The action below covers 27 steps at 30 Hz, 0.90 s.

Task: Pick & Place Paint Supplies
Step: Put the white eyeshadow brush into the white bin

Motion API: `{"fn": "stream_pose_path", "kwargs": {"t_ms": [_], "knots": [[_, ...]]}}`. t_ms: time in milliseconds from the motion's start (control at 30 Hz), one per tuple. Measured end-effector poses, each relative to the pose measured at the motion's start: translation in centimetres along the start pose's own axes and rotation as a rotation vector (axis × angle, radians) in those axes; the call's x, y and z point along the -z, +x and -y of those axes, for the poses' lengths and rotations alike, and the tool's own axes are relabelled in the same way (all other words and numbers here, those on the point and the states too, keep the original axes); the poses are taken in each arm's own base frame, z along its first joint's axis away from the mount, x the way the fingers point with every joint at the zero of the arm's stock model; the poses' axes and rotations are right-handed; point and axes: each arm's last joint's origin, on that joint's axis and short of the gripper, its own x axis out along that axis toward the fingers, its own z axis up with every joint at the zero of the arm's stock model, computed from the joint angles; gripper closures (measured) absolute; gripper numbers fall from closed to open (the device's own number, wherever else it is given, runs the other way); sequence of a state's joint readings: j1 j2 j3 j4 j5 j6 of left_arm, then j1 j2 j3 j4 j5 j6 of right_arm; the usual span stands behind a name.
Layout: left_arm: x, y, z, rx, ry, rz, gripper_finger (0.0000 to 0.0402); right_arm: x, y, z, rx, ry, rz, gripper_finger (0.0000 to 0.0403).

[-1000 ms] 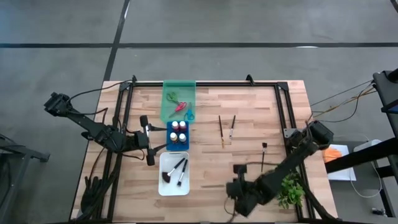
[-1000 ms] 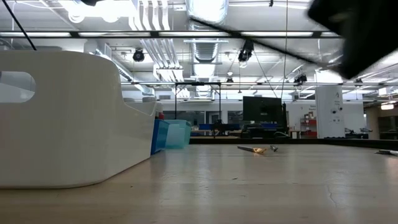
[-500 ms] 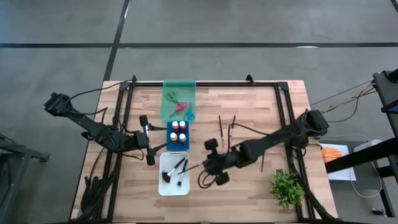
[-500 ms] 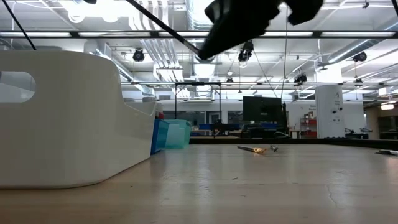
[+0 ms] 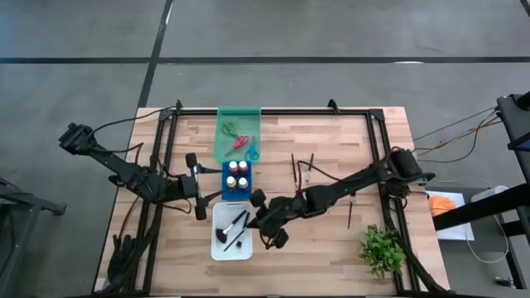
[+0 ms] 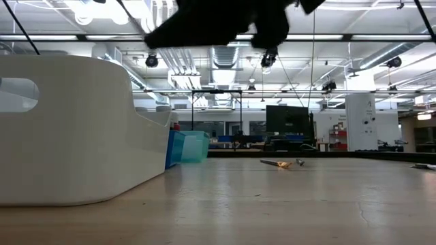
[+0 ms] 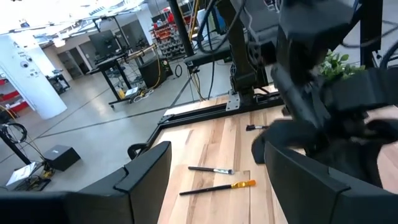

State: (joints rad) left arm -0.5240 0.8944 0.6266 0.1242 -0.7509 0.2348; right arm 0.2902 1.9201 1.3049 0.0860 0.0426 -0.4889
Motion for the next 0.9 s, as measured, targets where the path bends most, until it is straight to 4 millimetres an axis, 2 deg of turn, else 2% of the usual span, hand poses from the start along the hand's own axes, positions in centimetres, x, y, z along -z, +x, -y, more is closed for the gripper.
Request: {"fn": "stream_pose_path", "kwargs": {"t_ms": [200, 467, 900], "knots": [[0.0, 0.0, 0.0, 0.0, -0.006, 0.002, 0.0135, 1.5, 3.2, -0.2, -0.069, -0.036, 0.044, 0.0392], [0.1, 0.0, 0.0, 0.0, -0.008, 0.002, 0.0135, 2.1, 6.6, 0.3, -0.076, -0.027, 0.038, 0.0392], [0.3, 0.0, 0.1, 0.001, -0.001, -0.003, 0.0135, 1.0, 5.3, 1.7, -0.067, 0.015, 0.04, 0.0392]]}}
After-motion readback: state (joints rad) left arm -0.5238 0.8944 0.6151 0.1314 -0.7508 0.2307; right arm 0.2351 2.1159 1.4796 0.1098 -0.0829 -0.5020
